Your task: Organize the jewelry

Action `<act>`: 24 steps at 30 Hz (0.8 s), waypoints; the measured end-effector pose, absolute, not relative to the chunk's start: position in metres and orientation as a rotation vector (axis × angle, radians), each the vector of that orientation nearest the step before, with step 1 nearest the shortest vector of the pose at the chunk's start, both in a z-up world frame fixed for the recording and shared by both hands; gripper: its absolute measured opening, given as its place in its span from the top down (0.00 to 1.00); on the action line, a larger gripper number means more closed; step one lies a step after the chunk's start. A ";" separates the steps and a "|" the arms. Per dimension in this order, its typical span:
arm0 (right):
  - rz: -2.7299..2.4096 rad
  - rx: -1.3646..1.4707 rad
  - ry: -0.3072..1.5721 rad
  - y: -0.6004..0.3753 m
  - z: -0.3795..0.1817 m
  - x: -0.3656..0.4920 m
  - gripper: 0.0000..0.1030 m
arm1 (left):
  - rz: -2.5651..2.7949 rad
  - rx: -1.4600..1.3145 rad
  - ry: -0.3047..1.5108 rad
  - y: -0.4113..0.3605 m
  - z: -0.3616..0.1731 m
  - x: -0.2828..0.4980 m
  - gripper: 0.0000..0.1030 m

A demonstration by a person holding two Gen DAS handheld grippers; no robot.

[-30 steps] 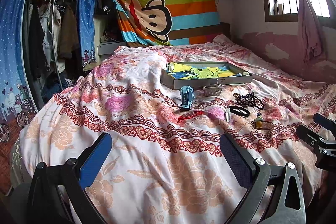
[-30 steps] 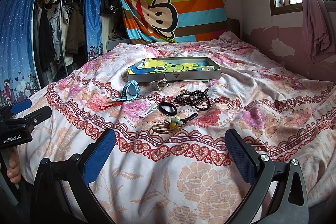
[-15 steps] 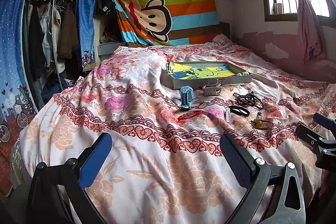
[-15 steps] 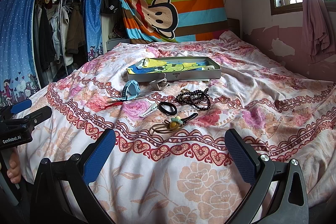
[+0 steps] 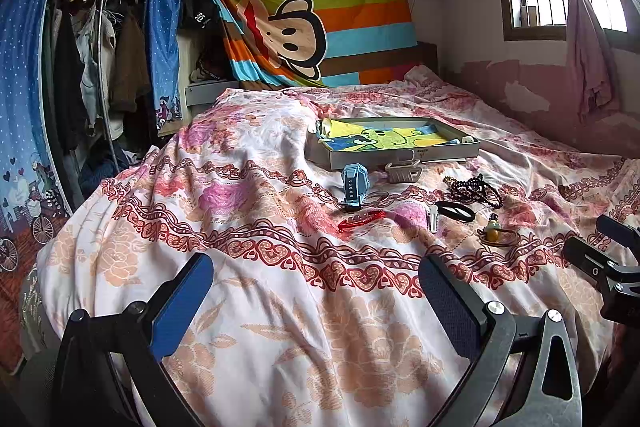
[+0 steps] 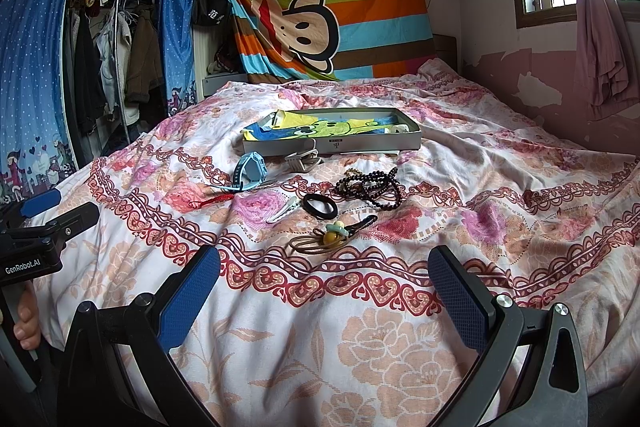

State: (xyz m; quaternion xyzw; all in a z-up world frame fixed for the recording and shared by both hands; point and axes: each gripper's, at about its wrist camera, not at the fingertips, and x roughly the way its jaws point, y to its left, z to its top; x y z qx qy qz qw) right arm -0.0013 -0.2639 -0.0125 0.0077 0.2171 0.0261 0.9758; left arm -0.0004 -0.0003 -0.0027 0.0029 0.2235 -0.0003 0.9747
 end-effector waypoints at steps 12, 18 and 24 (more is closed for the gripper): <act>0.053 0.016 0.438 -0.263 -0.013 -0.001 0.01 | 0.000 0.007 0.451 -0.001 -0.003 -0.001 0.00; 0.029 0.019 0.421 -0.265 -0.012 -0.003 0.01 | -0.004 0.006 0.450 -0.001 -0.003 -0.001 0.00; 0.008 0.058 0.398 -0.276 -0.007 -0.003 0.01 | -0.021 -0.008 0.472 0.005 -0.003 0.004 0.00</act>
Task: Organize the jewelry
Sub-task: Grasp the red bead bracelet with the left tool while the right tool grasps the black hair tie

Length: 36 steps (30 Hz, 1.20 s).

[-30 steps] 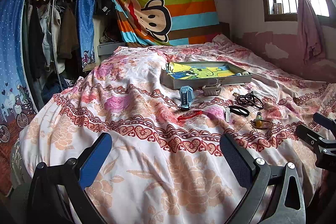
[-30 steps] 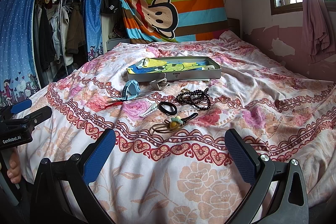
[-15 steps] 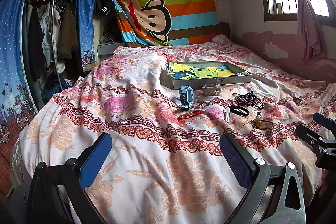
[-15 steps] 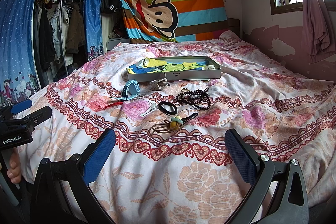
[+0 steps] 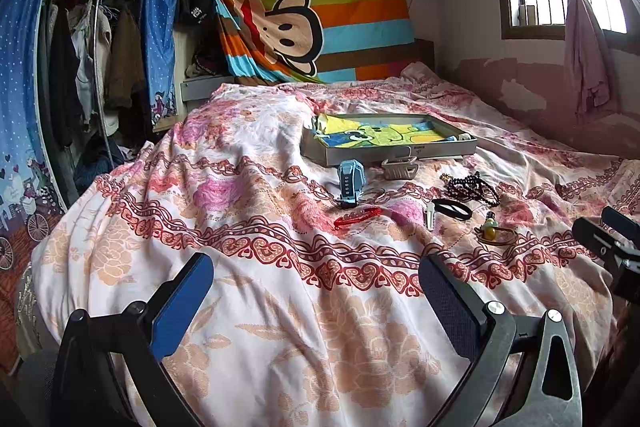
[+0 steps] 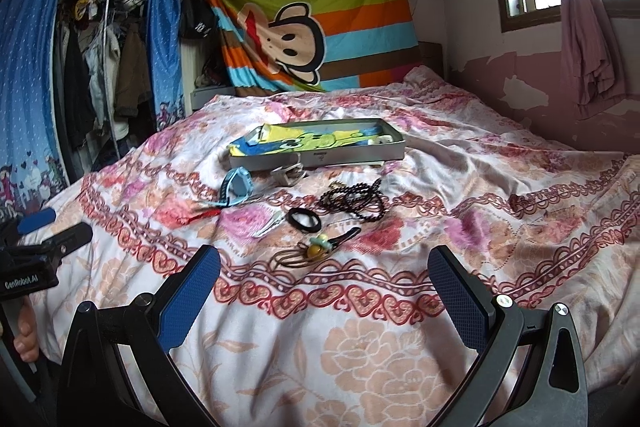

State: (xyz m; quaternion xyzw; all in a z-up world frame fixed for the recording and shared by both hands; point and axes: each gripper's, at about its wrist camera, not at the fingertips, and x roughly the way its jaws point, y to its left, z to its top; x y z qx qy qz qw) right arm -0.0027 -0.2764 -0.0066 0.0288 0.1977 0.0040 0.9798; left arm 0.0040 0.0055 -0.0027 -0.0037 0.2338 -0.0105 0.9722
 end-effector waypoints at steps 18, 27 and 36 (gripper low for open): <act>0.178 0.047 0.583 -0.304 -0.006 0.085 0.01 | -0.280 0.060 0.646 -0.012 -0.003 0.108 0.05; 0.320 0.025 0.744 -0.290 -0.021 0.173 0.19 | -0.373 0.109 0.770 -0.030 -0.024 0.174 0.34; 0.367 -0.090 0.878 -0.260 -0.058 0.200 0.46 | -0.428 0.141 0.855 -0.042 -0.052 0.193 0.63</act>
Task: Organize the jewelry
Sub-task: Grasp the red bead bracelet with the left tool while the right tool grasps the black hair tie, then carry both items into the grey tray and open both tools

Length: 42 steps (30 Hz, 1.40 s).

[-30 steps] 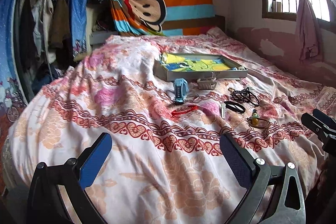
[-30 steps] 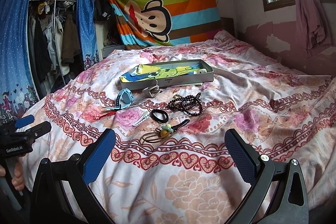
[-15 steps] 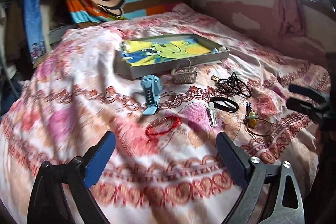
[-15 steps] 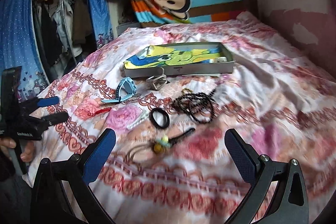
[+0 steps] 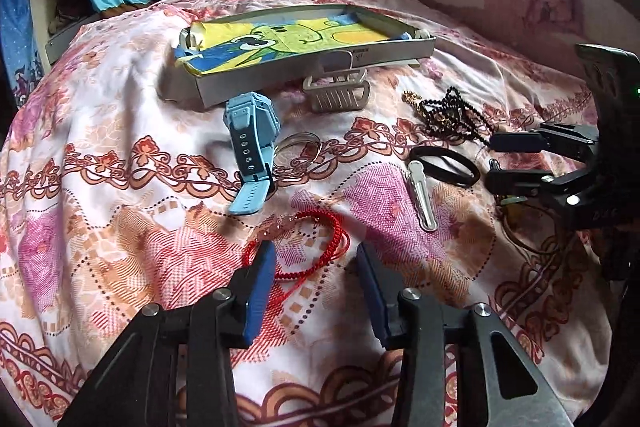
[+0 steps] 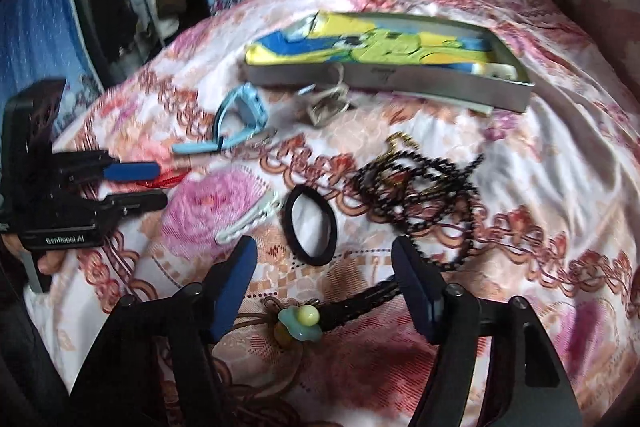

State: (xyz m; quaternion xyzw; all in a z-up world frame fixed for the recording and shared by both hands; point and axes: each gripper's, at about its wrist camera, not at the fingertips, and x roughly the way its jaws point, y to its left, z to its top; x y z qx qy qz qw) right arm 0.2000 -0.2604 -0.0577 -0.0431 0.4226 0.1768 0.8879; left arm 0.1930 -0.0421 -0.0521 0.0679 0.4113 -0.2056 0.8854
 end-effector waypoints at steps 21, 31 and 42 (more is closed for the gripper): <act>0.364 -0.065 0.904 -0.250 -0.077 0.217 0.73 | -0.414 0.130 0.901 -0.042 -0.061 0.197 0.94; 0.348 -0.103 0.840 -0.246 -0.069 0.207 0.92 | -0.439 0.066 0.845 -0.035 -0.049 0.186 0.95; 0.361 -0.022 0.699 -0.259 -0.037 0.196 0.94 | -0.436 -0.036 0.767 -0.041 -0.007 0.188 0.95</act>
